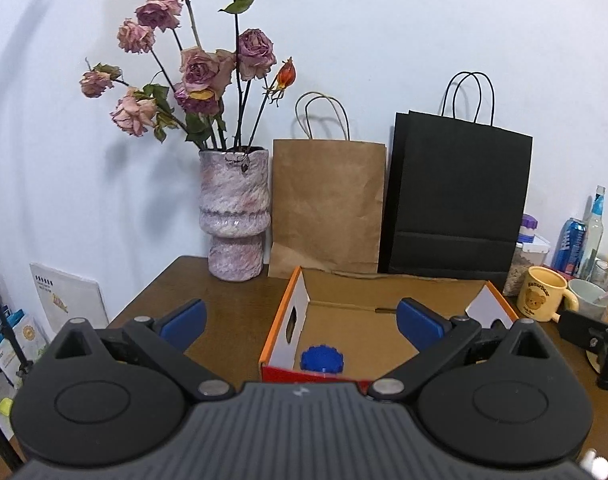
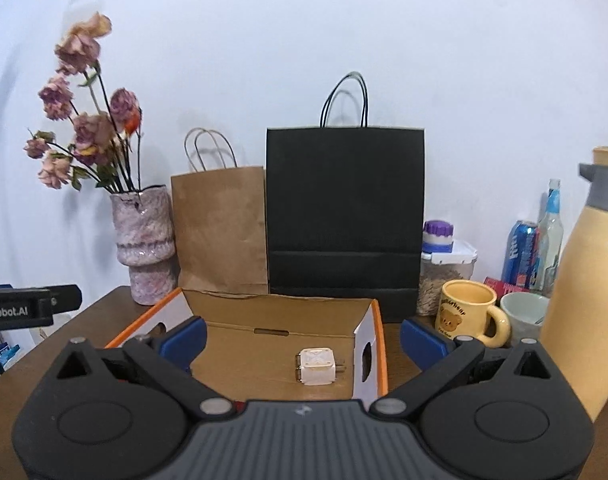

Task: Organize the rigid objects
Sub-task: 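Move both grippers back from the box toward the table items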

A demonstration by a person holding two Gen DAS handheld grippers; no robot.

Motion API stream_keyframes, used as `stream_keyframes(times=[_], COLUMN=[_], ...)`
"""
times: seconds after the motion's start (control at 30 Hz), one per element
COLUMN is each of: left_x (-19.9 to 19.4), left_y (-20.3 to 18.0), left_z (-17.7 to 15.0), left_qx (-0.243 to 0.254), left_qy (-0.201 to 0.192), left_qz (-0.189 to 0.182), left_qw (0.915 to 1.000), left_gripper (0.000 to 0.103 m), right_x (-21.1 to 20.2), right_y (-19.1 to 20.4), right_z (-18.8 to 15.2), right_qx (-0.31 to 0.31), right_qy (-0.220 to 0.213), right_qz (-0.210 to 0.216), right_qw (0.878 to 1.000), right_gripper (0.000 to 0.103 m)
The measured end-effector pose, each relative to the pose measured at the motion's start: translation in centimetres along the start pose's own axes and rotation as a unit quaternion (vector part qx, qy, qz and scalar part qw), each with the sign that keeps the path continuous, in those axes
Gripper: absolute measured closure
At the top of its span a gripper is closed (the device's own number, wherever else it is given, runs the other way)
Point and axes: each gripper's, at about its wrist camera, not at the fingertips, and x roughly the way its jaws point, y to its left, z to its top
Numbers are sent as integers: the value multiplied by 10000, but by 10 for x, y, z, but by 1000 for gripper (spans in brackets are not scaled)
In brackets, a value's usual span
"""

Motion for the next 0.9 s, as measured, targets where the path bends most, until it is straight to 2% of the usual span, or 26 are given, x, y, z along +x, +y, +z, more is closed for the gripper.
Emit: stream_keyframes(times=[0.1, 0.3, 0.9], left_x=[-16, -45, -88], left_y=[2, 3, 18], left_z=[-5, -17, -91], left_qx=[17, 91, 172], left_qy=[-26, -89, 403], left_qz=[-38, -85, -334], left_qw=[10000, 9999, 9985], left_gripper=[0, 0, 0], right_x=[-21, -55, -117], right_y=[-2, -12, -28], right_z=[-5, -24, -111], right_qx=[1, -46, -93], right_qy=[-56, -24, 733], right_qz=[98, -49, -433], right_qw=[9999, 10000, 9963], right_gripper=[0, 0, 0])
